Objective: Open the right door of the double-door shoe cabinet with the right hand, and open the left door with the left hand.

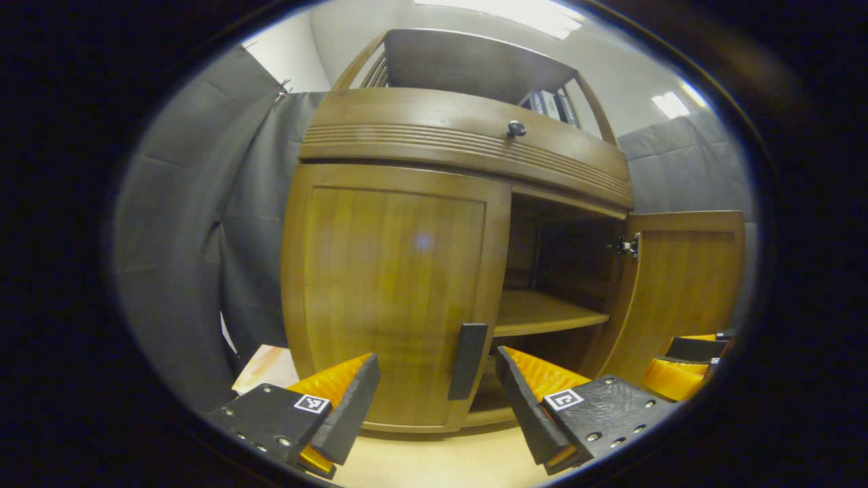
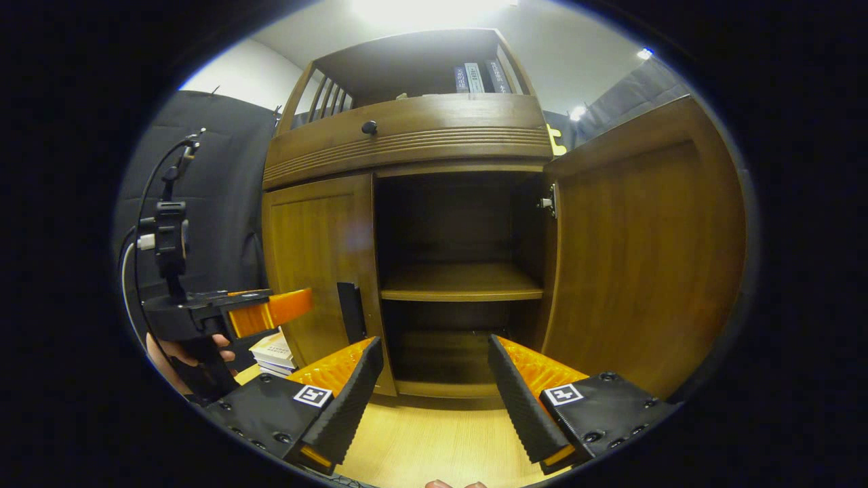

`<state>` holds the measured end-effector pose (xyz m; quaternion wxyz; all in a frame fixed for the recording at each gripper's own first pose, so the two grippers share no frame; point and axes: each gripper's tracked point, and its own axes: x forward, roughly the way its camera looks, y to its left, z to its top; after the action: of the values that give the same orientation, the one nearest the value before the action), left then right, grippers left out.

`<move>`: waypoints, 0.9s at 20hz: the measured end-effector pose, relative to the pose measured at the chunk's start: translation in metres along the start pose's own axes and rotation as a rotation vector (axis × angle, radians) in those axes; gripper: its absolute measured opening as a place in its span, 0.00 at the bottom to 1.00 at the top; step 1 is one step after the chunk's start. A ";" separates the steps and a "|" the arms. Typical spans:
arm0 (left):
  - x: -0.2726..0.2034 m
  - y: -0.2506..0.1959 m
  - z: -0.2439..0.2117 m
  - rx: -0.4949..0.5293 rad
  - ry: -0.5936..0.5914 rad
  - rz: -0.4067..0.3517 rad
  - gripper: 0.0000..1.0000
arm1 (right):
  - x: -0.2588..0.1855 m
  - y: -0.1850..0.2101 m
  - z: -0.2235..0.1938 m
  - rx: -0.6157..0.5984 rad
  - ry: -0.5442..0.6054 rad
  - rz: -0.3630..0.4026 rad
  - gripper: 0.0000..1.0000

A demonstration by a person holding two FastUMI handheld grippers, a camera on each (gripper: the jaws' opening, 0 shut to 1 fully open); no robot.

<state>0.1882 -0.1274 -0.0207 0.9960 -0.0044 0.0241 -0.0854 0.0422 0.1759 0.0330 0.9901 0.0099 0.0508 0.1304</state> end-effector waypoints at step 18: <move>0.090 -0.039 -0.046 0.107 0.129 0.055 0.56 | 0.045 -0.021 -0.011 -0.044 0.004 0.067 0.97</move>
<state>0.2684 -0.1811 -0.0702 0.9932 0.0549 0.0837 -0.0594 0.0894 0.1671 0.0170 0.9851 -0.0104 0.0495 0.1644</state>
